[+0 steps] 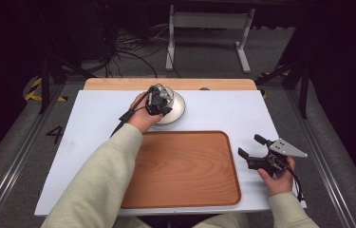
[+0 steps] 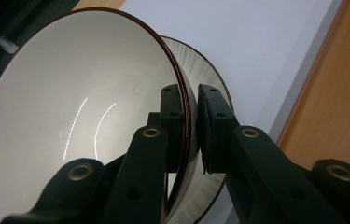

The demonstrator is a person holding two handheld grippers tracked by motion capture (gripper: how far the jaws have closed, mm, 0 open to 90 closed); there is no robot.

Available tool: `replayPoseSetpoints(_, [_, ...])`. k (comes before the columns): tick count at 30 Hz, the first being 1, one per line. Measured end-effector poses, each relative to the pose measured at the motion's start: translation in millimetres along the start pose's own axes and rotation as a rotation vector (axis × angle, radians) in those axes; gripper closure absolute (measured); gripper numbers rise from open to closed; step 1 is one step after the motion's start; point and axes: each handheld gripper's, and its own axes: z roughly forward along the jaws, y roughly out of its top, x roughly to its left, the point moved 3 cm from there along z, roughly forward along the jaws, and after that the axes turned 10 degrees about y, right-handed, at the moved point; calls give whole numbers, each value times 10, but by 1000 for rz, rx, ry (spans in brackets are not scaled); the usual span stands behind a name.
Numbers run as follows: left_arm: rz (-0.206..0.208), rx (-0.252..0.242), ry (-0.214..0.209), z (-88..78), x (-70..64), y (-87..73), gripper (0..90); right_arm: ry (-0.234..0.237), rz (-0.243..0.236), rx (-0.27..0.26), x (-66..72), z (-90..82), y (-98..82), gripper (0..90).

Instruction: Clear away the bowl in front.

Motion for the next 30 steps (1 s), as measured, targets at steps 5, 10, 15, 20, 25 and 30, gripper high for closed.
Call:
replayPoseSetpoints(5, [-2,-27,8,-161,23,26,813,-1,-1,1,0,2,0,87])
replayPoseSetpoints(10, [3,-38,11,-276,29,36,813,1,-3,4,-1,5,0,88])
replayPoseSetpoints(15, [14,-48,13,-362,16,52,813,2,-3,5,0,5,0,88])
replayPoseSetpoints(20, [24,-58,7,-453,-35,82,813,2,-4,7,0,6,0,88])
replayPoseSetpoints(25, [32,-76,-24,-557,-113,114,813,2,-5,7,3,7,0,88])
replayPoseSetpoints(30, [39,-98,-55,-674,-214,120,813,1,-5,8,3,8,0,88])
